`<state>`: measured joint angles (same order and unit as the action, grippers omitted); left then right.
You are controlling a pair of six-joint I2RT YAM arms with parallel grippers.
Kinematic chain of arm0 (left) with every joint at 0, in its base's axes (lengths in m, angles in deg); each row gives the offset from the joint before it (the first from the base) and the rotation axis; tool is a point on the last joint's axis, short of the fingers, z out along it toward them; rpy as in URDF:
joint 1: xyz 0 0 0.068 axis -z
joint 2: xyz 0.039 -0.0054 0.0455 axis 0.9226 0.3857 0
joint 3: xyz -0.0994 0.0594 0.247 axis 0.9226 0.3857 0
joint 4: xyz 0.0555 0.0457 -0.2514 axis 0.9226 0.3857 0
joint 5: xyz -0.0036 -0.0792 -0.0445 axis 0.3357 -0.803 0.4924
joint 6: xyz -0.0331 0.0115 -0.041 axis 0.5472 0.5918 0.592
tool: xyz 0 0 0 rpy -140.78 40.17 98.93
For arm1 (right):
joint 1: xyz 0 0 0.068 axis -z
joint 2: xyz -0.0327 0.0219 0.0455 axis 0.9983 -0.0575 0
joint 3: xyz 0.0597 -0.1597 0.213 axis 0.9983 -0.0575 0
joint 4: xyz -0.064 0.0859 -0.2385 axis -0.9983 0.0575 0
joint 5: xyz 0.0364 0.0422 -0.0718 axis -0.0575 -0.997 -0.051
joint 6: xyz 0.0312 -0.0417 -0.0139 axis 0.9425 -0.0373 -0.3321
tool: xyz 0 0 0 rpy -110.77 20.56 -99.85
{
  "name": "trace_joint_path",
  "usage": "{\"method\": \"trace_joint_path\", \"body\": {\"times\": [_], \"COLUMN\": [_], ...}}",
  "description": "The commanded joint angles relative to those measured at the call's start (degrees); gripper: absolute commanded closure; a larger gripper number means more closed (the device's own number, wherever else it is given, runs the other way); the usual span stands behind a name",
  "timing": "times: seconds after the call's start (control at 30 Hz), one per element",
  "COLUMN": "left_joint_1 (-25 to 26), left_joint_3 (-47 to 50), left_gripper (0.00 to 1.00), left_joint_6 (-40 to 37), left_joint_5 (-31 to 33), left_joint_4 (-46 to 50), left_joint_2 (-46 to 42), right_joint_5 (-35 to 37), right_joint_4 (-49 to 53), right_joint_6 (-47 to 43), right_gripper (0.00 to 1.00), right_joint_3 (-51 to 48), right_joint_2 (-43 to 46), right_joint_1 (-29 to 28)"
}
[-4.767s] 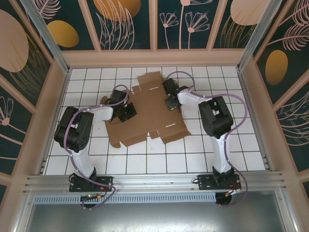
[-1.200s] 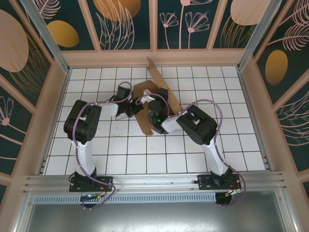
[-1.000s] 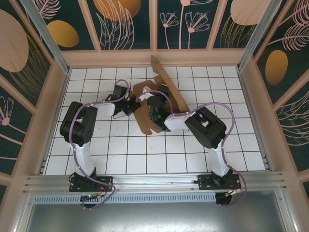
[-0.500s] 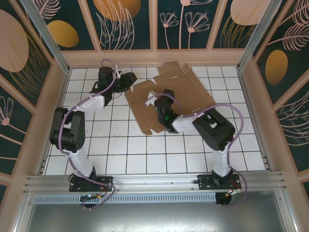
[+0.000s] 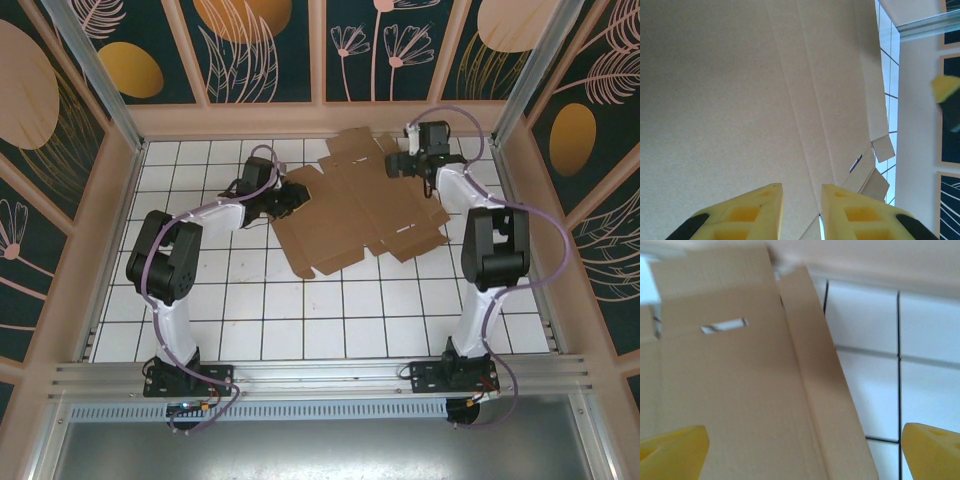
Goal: Fold the paper box
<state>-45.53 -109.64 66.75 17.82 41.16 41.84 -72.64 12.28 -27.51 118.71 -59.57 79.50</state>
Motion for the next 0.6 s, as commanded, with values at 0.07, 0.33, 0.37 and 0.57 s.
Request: {"method": "trace_joint_path", "body": {"times": [0.07, 0.33, 0.37, 0.57], "left_joint_1": [-0.8, -0.9, -1.0, -1.5], "left_joint_3": [0.4, -1.5, -1.7, -1.8], "left_gripper": [0.73, 0.74, 0.75, 0.77], "left_joint_6": [-1.3, -3.0, -3.1, -2.2], "left_joint_5": [0.1, 0.1, -0.1, -1.5], "left_joint_4": [0.5, 2.0, 2.1, 1.0], "left_joint_2": [2.6, 4.6, 5.1, 6.9], "right_joint_5": [-12.7, -25.1, -27.2, -36.2], "right_joint_4": [8.4, 11.0, 11.1, 11.1], "right_joint_6": [6.1, 5.5, 5.5, 5.6], "right_gripper": [0.01, 0.05, 0.05, 0.11], "right_joint_3": [7.4, 10.4, 10.2, 8.2], "right_joint_2": [-7.5, -13.6, -14.3, -16.7], "right_joint_1": [6.9, 11.5, 11.9, 12.0]}}
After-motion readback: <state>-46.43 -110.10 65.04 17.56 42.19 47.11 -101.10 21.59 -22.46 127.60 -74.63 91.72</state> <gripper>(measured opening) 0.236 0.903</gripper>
